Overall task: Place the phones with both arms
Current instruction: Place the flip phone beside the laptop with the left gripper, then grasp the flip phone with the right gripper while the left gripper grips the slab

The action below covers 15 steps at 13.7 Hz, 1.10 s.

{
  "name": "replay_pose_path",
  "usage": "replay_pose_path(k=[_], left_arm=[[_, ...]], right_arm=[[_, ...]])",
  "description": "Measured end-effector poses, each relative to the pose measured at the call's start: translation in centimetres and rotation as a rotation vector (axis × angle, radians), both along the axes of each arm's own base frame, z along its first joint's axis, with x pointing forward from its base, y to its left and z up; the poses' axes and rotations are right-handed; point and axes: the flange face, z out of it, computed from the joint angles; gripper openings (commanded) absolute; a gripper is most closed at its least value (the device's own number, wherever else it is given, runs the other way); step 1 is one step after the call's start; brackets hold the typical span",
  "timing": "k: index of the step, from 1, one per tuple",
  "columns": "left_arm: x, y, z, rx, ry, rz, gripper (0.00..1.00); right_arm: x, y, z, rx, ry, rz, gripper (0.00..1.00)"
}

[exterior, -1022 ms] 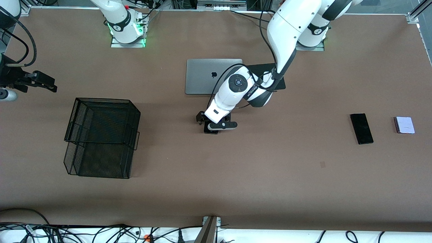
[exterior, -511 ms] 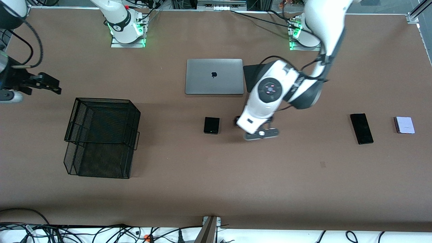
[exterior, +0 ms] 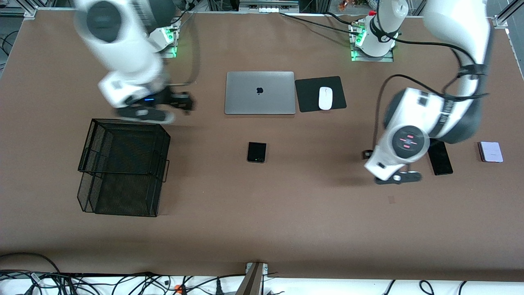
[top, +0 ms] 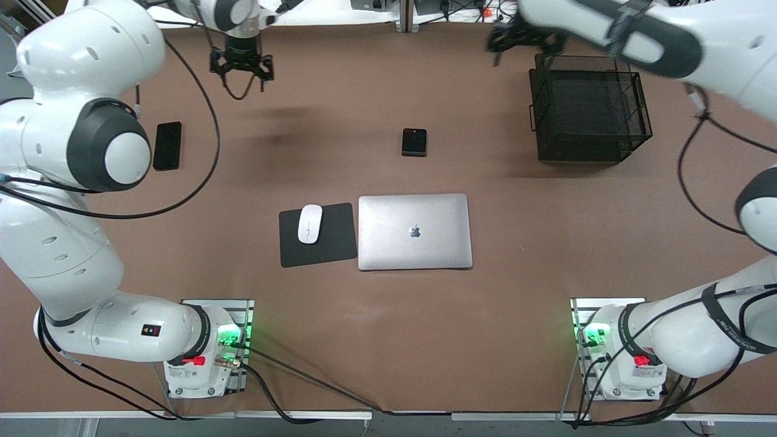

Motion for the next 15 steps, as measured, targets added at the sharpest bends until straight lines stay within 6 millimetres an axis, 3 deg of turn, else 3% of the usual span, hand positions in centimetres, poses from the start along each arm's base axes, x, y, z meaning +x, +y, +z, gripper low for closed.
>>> replay_pose_path(k=[3, 5, 8, 11, 13, 15], left_arm=[[-1.3, 7.4, -1.3, -0.026, 0.054, -0.002, 1.0], [-2.2, 11.0, -3.2, -0.026, 0.029, -0.038, 1.0], [-3.8, 18.2, -7.7, -0.065, -0.098, -0.094, 1.0], [-7.2, 25.4, -12.0, -0.122, -0.215, -0.113, 1.0], [-8.8, 28.0, -13.9, -0.142, -0.222, -0.111, 1.0], [-9.5, 29.6, -15.6, -0.159, -0.233, -0.118, 1.0]], right_arm=[[-1.2, 9.1, -3.0, 0.023, -0.025, -0.078, 1.0], [-1.0, 12.3, -6.0, 0.028, -0.026, -0.097, 1.0], [-0.4, 14.7, -12.7, 0.024, -0.017, -0.081, 1.0], [-0.2, 16.3, -20.4, 0.023, -0.011, -0.067, 1.0], [0.0, 16.4, -24.4, 0.021, -0.014, -0.065, 1.0], [0.3, 16.1, -26.8, 0.006, -0.025, -0.06, 1.0]])
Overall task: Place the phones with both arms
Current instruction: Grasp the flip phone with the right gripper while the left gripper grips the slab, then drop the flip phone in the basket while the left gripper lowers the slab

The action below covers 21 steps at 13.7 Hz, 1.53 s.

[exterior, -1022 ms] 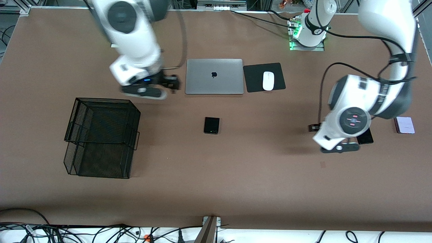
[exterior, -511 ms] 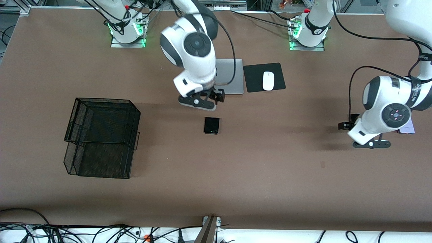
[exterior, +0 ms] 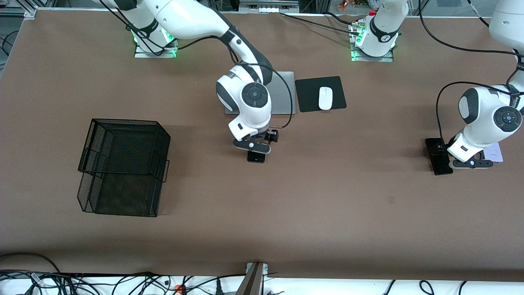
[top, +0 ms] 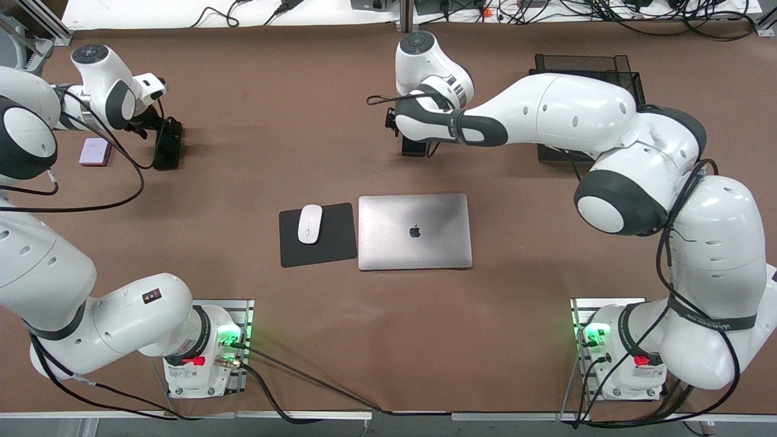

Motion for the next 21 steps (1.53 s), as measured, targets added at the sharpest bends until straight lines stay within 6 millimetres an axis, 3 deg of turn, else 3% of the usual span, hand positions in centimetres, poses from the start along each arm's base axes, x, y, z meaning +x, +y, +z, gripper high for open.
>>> replay_pose_path(k=[3, 5, 6, 8, 9, 10, 12, 13, 15, 17, 19, 21], left_arm=[[-0.5, 0.3, -2.6, -0.029, -0.001, 0.001, 1.0], [-0.5, 0.2, -2.8, -0.037, -0.001, 0.002, 1.0], [-0.5, 0.2, -2.8, -0.039, -0.002, 0.003, 0.88], [-0.4, 0.1, -2.6, -0.047, -0.007, 0.003, 0.43], [-0.3, -0.1, -2.5, -0.051, -0.01, 0.001, 0.31], [-0.3, 0.0, -2.3, -0.051, -0.012, 0.002, 0.27], [-0.2, -0.2, -2.3, -0.054, -0.013, 0.0, 0.27], [0.0, -0.7, -2.2, -0.059, -0.008, -0.007, 0.27], [1.3, -2.8, -0.9, -0.07, 0.028, -0.04, 0.27], [3.4, -5.5, 2.7, -0.068, 0.093, -0.077, 0.27], [5.7, -8.5, 7.7, -0.064, 0.176, -0.095, 0.28], [6.9, -12.2, 11.5, -0.099, 0.24, -0.09, 0.31]], right_arm=[[0.0, -0.1, -2.8, -0.002, -0.007, 0.005, 1.0], [0.0, -0.1, -3.9, 0.001, -0.009, 0.007, 1.0], [0.0, 0.0, -4.3, 0.001, -0.016, 0.012, 1.0], [0.1, 0.0, -5.4, -0.005, -0.036, 0.029, 1.0], [0.1, 0.0, -5.9, -0.003, -0.045, 0.035, 1.0], [0.1, 0.0, -6.5, -0.002, -0.055, 0.041, 0.91], [0.2, 0.0, -7.2, -0.005, -0.074, 0.058, 0.18], [0.3, 0.1, -6.7, -0.007, -0.081, 0.066, 0.0], [0.4, 0.2, -6.2, -0.008, -0.092, 0.08, 0.0], [0.9, -0.1, -5.2, -0.017, -0.094, 0.078, 0.0], [1.9, -0.7, -1.3, -0.053, -0.075, 0.069, 0.0], [3.2, -2.8, 5.7, -0.073, -0.037, 0.058, 0.0]])
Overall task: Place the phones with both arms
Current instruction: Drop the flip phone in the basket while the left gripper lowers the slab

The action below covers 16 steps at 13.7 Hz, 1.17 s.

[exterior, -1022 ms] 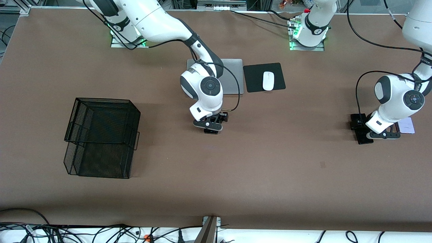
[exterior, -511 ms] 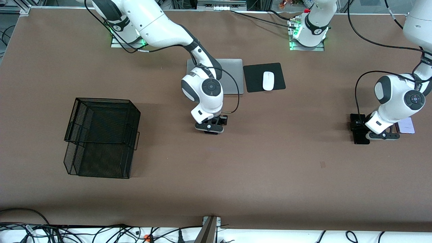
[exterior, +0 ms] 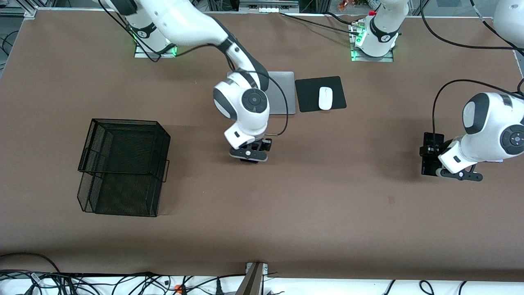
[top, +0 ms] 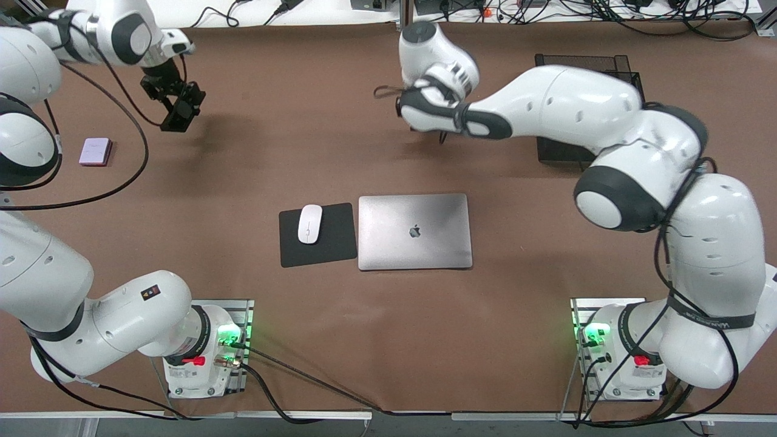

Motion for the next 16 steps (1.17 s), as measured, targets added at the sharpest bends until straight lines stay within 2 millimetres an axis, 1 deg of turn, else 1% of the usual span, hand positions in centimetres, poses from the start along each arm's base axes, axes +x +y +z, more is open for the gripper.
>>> replay_pose_path(k=[1, 2, 3, 4, 5, 6, 8, 10, 12, 13, 14, 15, 16], left_arm=[[0.3, -2.3, 1.1, -0.026, 0.024, -0.007, 0.32], [0.6, -4.9, 1.8, -0.05, 0.04, -0.026, 0.32], [0.8, -7.9, 2.6, -0.066, 0.046, -0.054, 0.32], [0.9, -11.2, 3.4, -0.081, 0.047, -0.072, 0.32], [0.8, -14.7, 4.0, -0.098, 0.047, -0.082, 0.32], [0.5, -18.4, 4.4, -0.123, 0.052, -0.09, 0.34], [-1.1, -25.8, 3.9, -0.176, 0.084, -0.139, 0.34], [-2.8, -33.1, 2.7, -0.21, 0.074, -0.16, 0.34], [-3.7, -39.8, 1.2, -0.247, -0.013, -0.086, 0.34], [-4.0, -42.7, 0.4, -0.279, -0.069, -0.026, 0.34], [-4.5, -45.5, -0.7, -0.317, -0.114, 0.033, 0.34], [-5.4, -48.3, -2.1, -0.351, -0.14, 0.081, 0.34], [-6.7, -51.0, -4.0, -0.383, -0.16, 0.122, 0.34]], right_arm=[[0.7, -1.9, 4.1, 0.009, 0.03, 0.009, 0.0], [1.4, -4.4, 7.8, 0.008, 0.059, 0.023, 0.0], [2.0, -7.3, 11.1, -0.002, 0.086, 0.033, 0.0], [2.6, -10.4, 13.6, -0.015, 0.101, 0.046, 0.0], [3.2, -13.6, 15.3, -0.027, 0.106, 0.064, 0.0], [3.6, -17.1, 16.1, -0.04, 0.112, 0.088, 0.0], [4.1, -24.8, 16.6, -0.051, 0.125, 0.135, 0.0], [3.7, -32.8, 16.0, -0.042, 0.124, 0.185, 0.0], [2.7, -40.9, 14.1, -0.023, 0.123, 0.233, 0.0], [2.0, -44.6, 12.8, -0.01, 0.124, 0.249, 0.0], [1.5, -47.5, 11.5, 0.01, 0.123, 0.262, 0.0], [1.1, -49.6, 10.1, 0.032, 0.122, 0.265, 0.0], [0.8, -50.8, 8.8, 0.053, 0.126, 0.261, 0.0]])
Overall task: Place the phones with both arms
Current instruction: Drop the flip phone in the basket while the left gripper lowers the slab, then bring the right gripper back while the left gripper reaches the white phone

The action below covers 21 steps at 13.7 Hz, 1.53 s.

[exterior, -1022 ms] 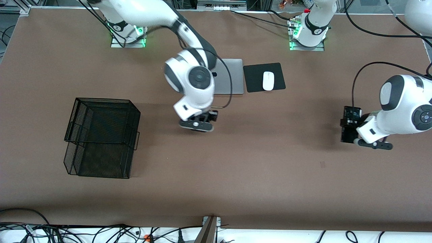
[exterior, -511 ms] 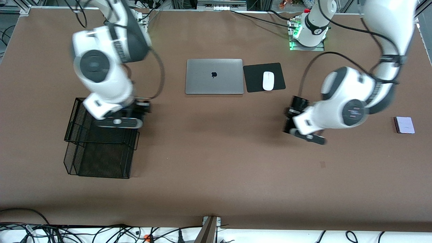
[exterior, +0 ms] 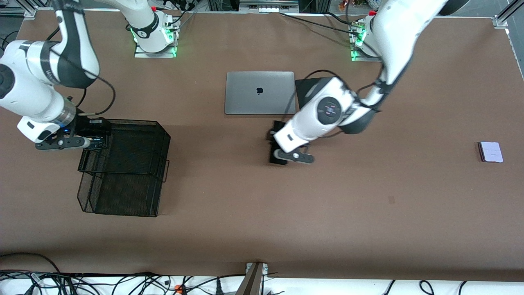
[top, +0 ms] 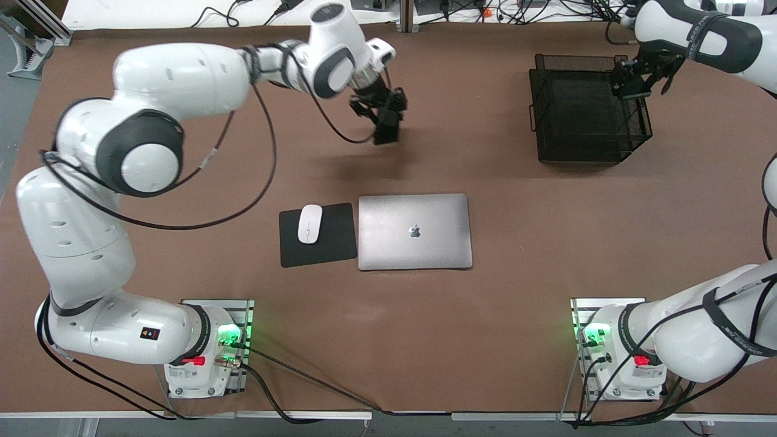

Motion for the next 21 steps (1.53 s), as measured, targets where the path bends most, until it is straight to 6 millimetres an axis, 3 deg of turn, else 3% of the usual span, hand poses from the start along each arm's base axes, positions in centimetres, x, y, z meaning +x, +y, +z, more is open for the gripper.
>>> replay_pose_path(k=[2, 4, 5, 6, 7, 9, 11, 13, 15, 17, 19, 21], left_arm=[[-2.6, -4.0, -4.8, -0.039, -0.029, 0.041, 0.4], [-3.9, -5.9, -8.9, -0.061, -0.047, 0.067, 1.0], [-3.8, -6.2, -9.6, -0.072, -0.05, 0.086, 1.0], [-3.2, -6.0, -9.1, -0.078, -0.059, 0.098, 1.0], [-2.1, -5.5, -8.5, -0.085, -0.072, 0.115, 1.0], [0.4, -3.6, -6.8, -0.09, -0.087, 0.155, 1.0], [2.3, -0.6, -4.0, -0.008, -0.017, 0.151, 1.0], [3.4, 3.2, 1.3, 0.117, 0.085, 0.129, 1.0], [4.4, 8.4, 6.0, 0.218, 0.162, 0.149, 1.0], [6.4, 15.4, 8.2, 0.268, 0.217, 0.2, 1.0], [8.8, 24.1, 9.0, 0.275, 0.245, 0.209, 1.0], [10.5, 33.0, 9.1, 0.297, 0.226, 0.144, 1.0]], right_arm=[[0.3, -0.3, -2.4, 0.009, 0.003, -0.012, 0.0], [0.9, 0.4, -4.6, 0.004, 0.004, -0.022, 0.0], [1.0, 0.5, -5.7, 0.0, 0.01, -0.029, 0.16], [1.2, 0.5, -6.5, -0.007, 0.015, -0.037, 0.52], [1.4, 0.2, -7.1, -0.008, 0.018, -0.05, 0.98], [2.0, -0.4, -7.1, 0.006, 0.009, -0.081, 1.0], [3.2, -0.3, -5.3, 0.017, -0.001, -0.085, 1.0], [4.5, 0.4, -1.8, 0.033, 0.021, -0.075, 1.0], [5.7, 1.7, 2.5, 0.041, 0.041, -0.085, 1.0], [6.3, 4.3, 6.1, 0.042, 0.054, -0.116, 1.0], [6.2, 10.1, 7.7, 0.035, 0.051, -0.146, 1.0], [4.9, 18.1, 7.5, 0.02, 0.053, -0.152, 1.0]])
